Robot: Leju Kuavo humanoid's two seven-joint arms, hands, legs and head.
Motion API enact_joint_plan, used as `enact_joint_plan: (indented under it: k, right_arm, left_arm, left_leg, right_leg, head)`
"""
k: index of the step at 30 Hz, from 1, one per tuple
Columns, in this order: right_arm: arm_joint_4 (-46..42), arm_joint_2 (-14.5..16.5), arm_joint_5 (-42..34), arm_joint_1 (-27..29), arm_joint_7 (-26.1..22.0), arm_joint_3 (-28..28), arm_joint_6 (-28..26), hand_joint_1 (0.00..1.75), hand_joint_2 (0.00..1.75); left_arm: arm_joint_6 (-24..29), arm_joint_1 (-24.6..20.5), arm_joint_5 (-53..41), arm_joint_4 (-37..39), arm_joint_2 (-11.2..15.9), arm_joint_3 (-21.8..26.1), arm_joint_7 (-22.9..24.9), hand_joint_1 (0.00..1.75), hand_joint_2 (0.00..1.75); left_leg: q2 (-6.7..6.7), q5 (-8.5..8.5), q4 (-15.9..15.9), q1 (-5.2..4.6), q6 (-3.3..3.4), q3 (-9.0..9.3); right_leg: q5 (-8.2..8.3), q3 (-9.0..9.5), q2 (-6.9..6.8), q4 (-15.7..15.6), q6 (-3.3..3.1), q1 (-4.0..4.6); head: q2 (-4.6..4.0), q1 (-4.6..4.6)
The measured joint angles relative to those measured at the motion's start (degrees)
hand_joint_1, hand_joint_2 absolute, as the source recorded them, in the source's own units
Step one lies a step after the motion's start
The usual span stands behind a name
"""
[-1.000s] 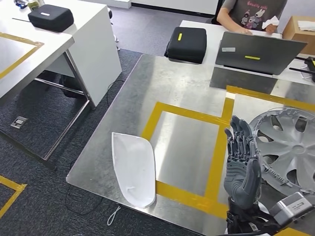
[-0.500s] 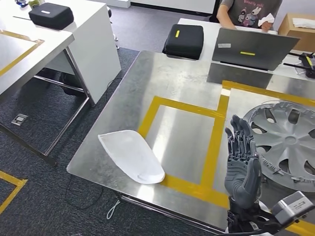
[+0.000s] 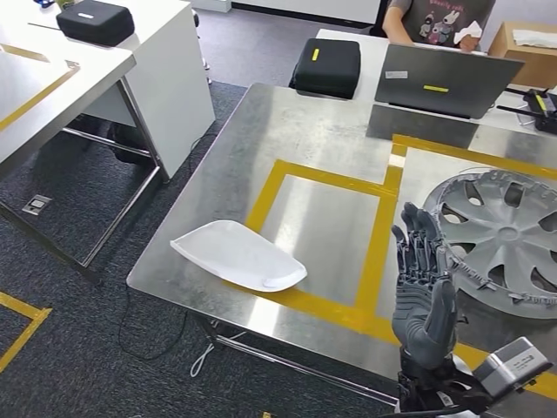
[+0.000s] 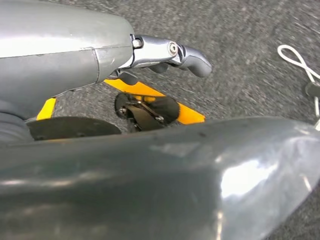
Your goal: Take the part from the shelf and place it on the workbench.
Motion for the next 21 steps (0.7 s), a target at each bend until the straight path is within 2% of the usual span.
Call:
enact_joint_plan:
  k: [1, 2, 3, 5, 6, 7, 8, 9, 11, 12, 13, 16, 17, 18, 20, 21]
  right_arm:
    - [0.00, -0.01, 0.04, 0.01, -0.01, 0.04, -0.08, 0.00, 0.00]
    - [0.00, -0.01, 0.08, 0.01, -0.02, 0.07, -0.15, 0.00, 0.00]
    - [0.01, -0.02, 0.11, 0.00, -0.03, 0.07, -0.24, 0.00, 0.00]
    - [0.03, -0.02, 0.17, 0.01, -0.03, 0.11, -0.41, 0.00, 0.00]
    - [0.08, -0.02, 0.19, 0.03, -0.03, 0.14, -0.50, 0.00, 0.00]
    - [0.13, -0.02, 0.19, 0.04, -0.03, 0.17, -0.56, 0.00, 0.00]
    - [0.17, -0.02, 0.19, 0.02, -0.03, 0.19, -0.62, 0.00, 0.00]
    - [0.21, -0.02, 0.19, -0.01, -0.03, 0.22, -0.67, 0.00, 0.00]
    - [0.22, -0.02, 0.20, -0.15, -0.02, 0.27, -0.74, 0.00, 0.00]
    - [0.23, -0.02, 0.21, -0.20, -0.02, 0.31, -0.75, 0.00, 0.00]
    - [0.24, -0.02, 0.20, -0.22, -0.02, 0.34, -0.76, 0.00, 0.00]
    - [0.26, -0.02, 0.19, -0.18, -0.02, 0.50, -0.78, 0.00, 0.00]
    - [0.26, -0.02, 0.18, -0.20, -0.01, 0.57, -0.78, 0.00, 0.00]
    - [0.26, -0.02, 0.17, -0.23, 0.00, 0.63, -0.78, 0.00, 0.00]
    - [0.26, -0.02, 0.16, -0.23, 0.02, 0.67, -0.78, 0.00, 0.00]
    - [0.27, -0.02, 0.15, -0.22, 0.02, 0.67, -0.78, 0.00, 0.00]
  left_arm:
    - [-0.01, 0.06, 0.00, 0.00, -0.01, 0.01, 0.00, 0.00, 0.00]
    - [-0.02, 0.06, 0.00, 0.00, 0.00, 0.02, 0.00, 0.00, 0.00]
    - [-0.03, 0.03, 0.05, 0.00, 0.01, 0.04, -0.01, 0.00, 0.00]
    - [-0.10, -0.03, 0.13, 0.00, 0.01, 0.10, -0.01, 0.00, 0.00]
    - [-0.14, 0.00, 0.16, 0.00, -0.03, 0.13, -0.01, 0.00, 0.00]
    - [-0.16, 0.03, 0.15, 0.00, -0.07, 0.15, 0.00, 0.00, 0.00]
    - [-0.17, 0.06, 0.15, 0.00, -0.10, 0.18, 0.01, 0.00, 0.00]
    - [-0.17, 0.08, 0.15, 0.00, -0.12, 0.21, 0.01, 0.00, 0.00]
    - [-0.17, 0.11, 0.15, 0.00, -0.15, 0.27, 0.01, 0.00, 0.00]
    - [-0.17, 0.12, 0.15, 0.00, -0.15, 0.30, 0.01, 0.00, 0.00]
    - [-0.17, 0.13, 0.15, 0.00, -0.15, 0.33, 0.01, 0.00, 0.00]
    - [-0.17, 0.19, 0.15, 0.02, -0.10, 0.41, 0.01, 0.00, 0.00]
    - [-0.17, 0.20, 0.15, 0.03, -0.07, 0.44, 0.01, 0.00, 0.00]
    - [-0.17, 0.22, 0.15, 0.04, -0.05, 0.46, 0.01, 0.00, 0.00]
    - [-0.17, 0.22, 0.14, 0.04, -0.04, 0.52, 0.02, 0.00, 0.00]
    - [-0.17, 0.22, 0.14, 0.04, -0.05, 0.59, 0.02, 0.00, 0.00]
  left_leg:
    - [0.10, 0.45, -0.29, 0.09, 0.35, -0.13]
    - [0.20, 0.96, -0.60, 0.19, 0.79, -0.33]
    - [0.31, 1.49, -0.88, 0.30, 1.15, -0.67]
    - [0.42, 2.22, -0.80, 0.17, 1.56, -1.74]
    - [0.45, 2.56, -0.70, 0.09, 1.57, -2.33]
    - [0.47, 2.89, -0.57, 0.03, 1.55, -2.89]
    - [0.48, 3.17, -0.38, 0.00, 1.48, -3.42]
    - [0.47, 3.39, -0.14, -0.01, 1.37, -3.88]
    - [0.45, 3.68, 0.49, -0.12, 1.04, -4.56]
    - [0.44, 3.83, 0.77, -0.20, 0.80, -4.83]
    - [0.44, 4.01, 0.98, -0.25, 0.52, -5.04]
    - [0.38, 4.34, 1.30, -0.08, -0.47, -5.39]
    - [0.34, 3.38, 2.19, 0.01, -0.84, -5.76]
    - [0.30, 1.54, 4.19, 0.14, -1.22, -6.50]
    - [0.28, -3.59, 11.24, 0.49, -1.94, -8.76]
    - [0.28, -5.51, 14.76, 0.66, -2.19, -9.66]
  right_leg:
    - [-0.34, -0.32, 0.04, 0.24, 0.27, -0.03]
    - [-1.44, -0.92, 0.11, 1.29, 0.48, -0.02]
    - [-3.26, -1.91, 0.17, 3.47, 0.61, -0.02]
    - [-7.87, -4.50, 0.22, 10.44, 0.79, -0.04]
    - [-9.41, -5.40, 0.22, 13.56, 0.87, -0.04]
    - [-9.94, -5.44, 0.22, 15.04, 0.92, -0.03]
    - [-9.41, -4.32, 0.21, 14.25, 0.92, -0.02]
    - [-8.05, -2.08, 0.19, 11.27, 0.86, -0.01]
    - [-5.66, 3.18, 0.12, 2.92, 0.59, 0.05]
    - [-5.12, 4.73, 0.11, 0.10, 0.36, 0.11]
    - [-5.04, 5.36, 0.13, -1.28, 0.11, 0.22]
    - [-4.29, 4.97, 0.07, -1.49, -0.88, 0.34]
    - [-3.86, 4.89, -0.04, -1.56, -1.28, 0.25]
    - [-3.37, 4.68, -0.17, -1.63, -1.61, 0.13]
    - [-2.57, 3.91, -0.30, -1.49, -1.95, 0.11]
    - [-2.23, 3.32, -0.33, -1.33, -1.95, 0.12]
  head:
    - [0.00, 0.02]
    - [0.00, 0.09]
    - [0.00, 0.21]
    - [-0.01, 0.43]
    - [-0.01, 0.46]
    - [-0.01, 0.46]
    - [-0.01, 0.47]
    - [-0.01, 0.47]
    - [-0.01, 0.48]
    - [-0.01, 0.44]
    - [-0.01, 0.42]
    - [-0.02, 0.41]
    - [-0.02, 0.32]
    - [-0.02, 0.21]
    - [-0.02, 0.00]
    - [-0.01, -0.02]
